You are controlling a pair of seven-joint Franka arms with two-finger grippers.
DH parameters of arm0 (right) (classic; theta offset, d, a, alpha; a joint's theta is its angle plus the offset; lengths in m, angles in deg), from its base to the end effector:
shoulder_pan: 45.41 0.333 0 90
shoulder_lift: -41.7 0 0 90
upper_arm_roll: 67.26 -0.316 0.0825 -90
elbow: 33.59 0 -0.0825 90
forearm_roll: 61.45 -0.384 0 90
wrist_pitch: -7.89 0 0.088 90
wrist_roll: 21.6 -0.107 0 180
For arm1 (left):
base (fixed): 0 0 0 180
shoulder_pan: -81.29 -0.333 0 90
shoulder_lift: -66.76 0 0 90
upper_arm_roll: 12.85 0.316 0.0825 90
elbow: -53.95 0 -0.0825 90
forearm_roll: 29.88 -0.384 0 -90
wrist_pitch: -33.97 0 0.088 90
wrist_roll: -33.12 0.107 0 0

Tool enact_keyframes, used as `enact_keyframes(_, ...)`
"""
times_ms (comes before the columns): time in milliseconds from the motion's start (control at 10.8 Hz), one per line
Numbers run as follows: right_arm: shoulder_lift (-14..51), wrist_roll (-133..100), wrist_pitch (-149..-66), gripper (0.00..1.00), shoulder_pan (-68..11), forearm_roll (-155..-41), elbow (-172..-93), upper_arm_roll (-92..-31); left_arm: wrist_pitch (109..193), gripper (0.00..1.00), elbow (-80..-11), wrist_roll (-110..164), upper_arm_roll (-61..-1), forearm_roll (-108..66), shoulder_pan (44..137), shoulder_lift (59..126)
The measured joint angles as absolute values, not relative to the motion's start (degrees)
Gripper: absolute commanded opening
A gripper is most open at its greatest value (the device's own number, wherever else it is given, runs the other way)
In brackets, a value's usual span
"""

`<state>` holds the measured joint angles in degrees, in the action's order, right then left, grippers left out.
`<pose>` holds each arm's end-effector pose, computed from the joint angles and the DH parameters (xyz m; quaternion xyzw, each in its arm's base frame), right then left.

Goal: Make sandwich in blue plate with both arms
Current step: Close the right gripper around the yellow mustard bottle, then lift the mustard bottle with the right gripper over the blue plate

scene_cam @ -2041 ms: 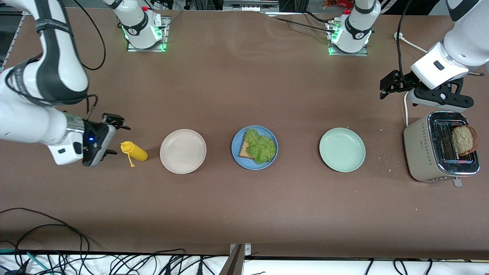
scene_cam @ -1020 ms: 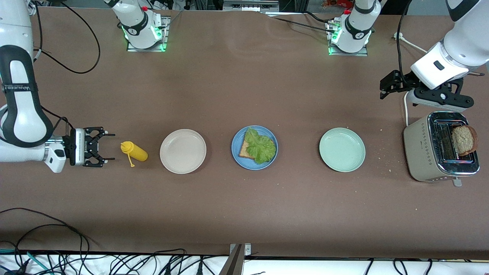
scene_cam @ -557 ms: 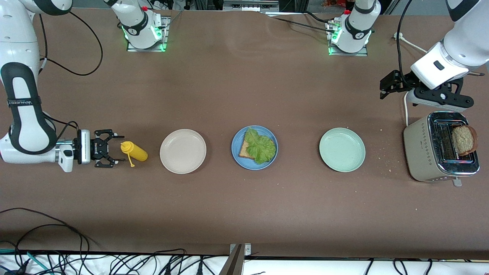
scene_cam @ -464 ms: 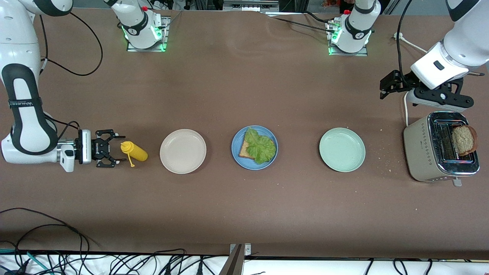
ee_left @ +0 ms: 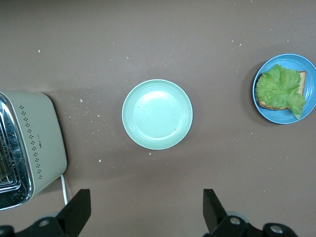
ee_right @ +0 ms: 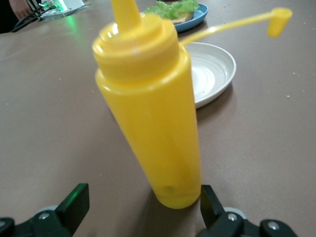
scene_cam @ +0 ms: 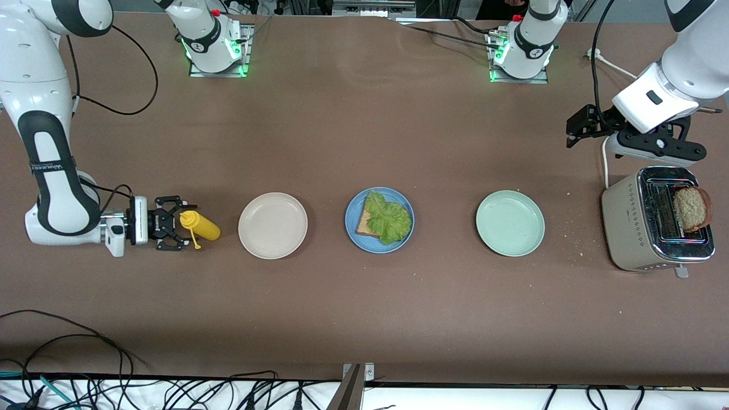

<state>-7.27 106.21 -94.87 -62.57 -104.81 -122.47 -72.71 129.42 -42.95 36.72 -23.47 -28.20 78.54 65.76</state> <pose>0.6388 -0.0793 0.1324 -0.6224 -0.6387 -0.2366 0.3855 0.5489 -0.0796 0.5852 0.9950 -0.0985 -0.0046 0.0128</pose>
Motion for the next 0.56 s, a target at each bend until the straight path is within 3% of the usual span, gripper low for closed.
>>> enact_keyframes(186, -8.1, 106.4, -96.8, 0.99, -62.3, -106.1, -122.5, -73.7, 129.4, 1.00, -43.0, 36.7, -23.5, -28.2, 78.5, 65.8)
enact_keyframes(278, -8.1, 106.4, -97.4, 0.92, -61.9, -106.8, -122.5, -74.1, 129.4, 1.00, -43.0, 36.7, -23.5, -28.2, 78.5, 65.8)
enact_keyframes(371, -8.1, 106.4, -97.6, 0.71, -61.4, -107.3, -122.4, -74.3, 129.4, 1.00, -43.0, 36.7, -23.5, -28.2, 78.5, 65.8)
enact_keyframes(557, -8.1, 106.4, -98.0, 0.16, -60.8, -107.7, -122.4, -74.4, 129.4, 1.00, -43.0, 36.7, -23.5, -28.2, 78.5, 65.8)
